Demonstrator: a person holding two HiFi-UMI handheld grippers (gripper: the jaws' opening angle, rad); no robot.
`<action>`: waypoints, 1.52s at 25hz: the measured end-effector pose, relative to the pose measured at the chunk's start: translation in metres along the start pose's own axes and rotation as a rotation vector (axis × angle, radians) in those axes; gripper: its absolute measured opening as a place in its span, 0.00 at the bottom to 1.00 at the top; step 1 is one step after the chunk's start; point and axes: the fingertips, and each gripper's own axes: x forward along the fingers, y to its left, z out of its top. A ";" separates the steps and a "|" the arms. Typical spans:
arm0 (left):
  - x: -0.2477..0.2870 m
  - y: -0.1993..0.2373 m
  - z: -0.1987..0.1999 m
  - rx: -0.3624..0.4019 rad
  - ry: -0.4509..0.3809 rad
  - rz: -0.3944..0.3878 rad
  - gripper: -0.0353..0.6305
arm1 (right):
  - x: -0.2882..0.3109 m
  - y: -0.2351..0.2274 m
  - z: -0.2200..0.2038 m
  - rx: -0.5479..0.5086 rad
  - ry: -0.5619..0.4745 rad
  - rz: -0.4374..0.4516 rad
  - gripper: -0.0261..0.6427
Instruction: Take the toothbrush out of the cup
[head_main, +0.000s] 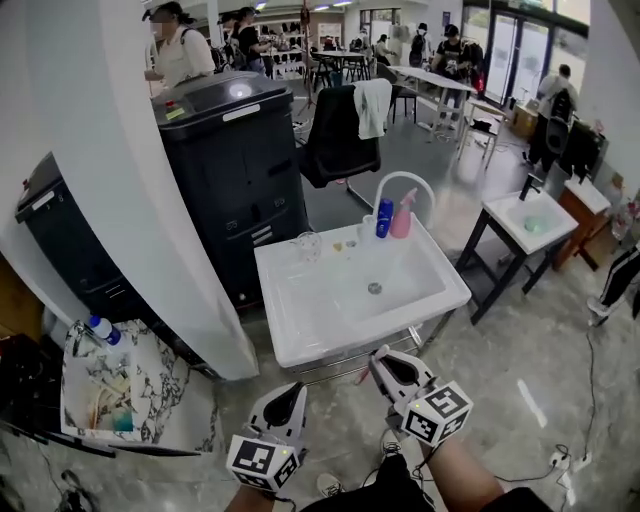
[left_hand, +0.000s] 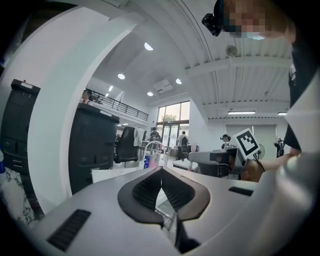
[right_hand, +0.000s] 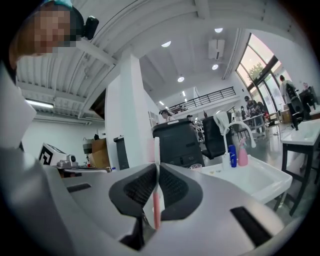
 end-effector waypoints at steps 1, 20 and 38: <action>-0.002 -0.003 0.001 0.003 -0.001 -0.016 0.08 | -0.006 0.002 0.001 0.000 -0.005 -0.015 0.08; -0.037 -0.028 0.009 0.029 -0.028 -0.038 0.08 | -0.039 0.033 0.008 -0.016 -0.045 -0.015 0.08; -0.042 -0.033 0.007 0.034 -0.040 -0.037 0.08 | -0.042 0.038 0.010 -0.011 -0.057 -0.002 0.08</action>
